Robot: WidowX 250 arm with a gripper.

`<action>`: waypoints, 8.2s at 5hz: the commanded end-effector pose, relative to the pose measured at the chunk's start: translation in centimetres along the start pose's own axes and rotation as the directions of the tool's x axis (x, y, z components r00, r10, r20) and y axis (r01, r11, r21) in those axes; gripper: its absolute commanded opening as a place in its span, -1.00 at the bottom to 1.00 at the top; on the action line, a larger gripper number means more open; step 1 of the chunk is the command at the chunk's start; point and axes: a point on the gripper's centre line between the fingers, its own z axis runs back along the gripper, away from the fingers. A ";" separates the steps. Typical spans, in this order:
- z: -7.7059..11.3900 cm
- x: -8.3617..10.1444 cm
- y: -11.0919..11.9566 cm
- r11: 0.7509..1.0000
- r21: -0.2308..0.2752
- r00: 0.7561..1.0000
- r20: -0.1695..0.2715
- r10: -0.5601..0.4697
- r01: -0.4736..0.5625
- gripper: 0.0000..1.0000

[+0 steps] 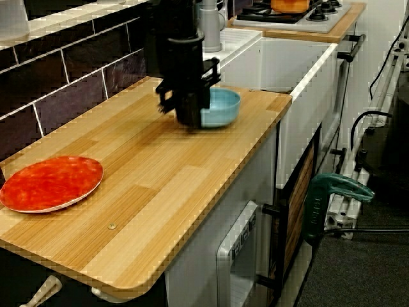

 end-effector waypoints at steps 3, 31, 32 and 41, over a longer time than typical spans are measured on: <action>0.8 0.3 -5.4 0.997 0.059 0.998 0.028 -0.047 0.046 -1.00; 1.6 1.9 0.5 0.969 0.110 0.975 0.046 0.217 -0.221 -0.71; 2.0 1.2 2.5 0.962 0.109 0.967 0.063 0.246 -0.252 -0.71; 1.6 -1.7 12.0 0.896 0.128 0.905 0.075 0.419 -0.425 -0.78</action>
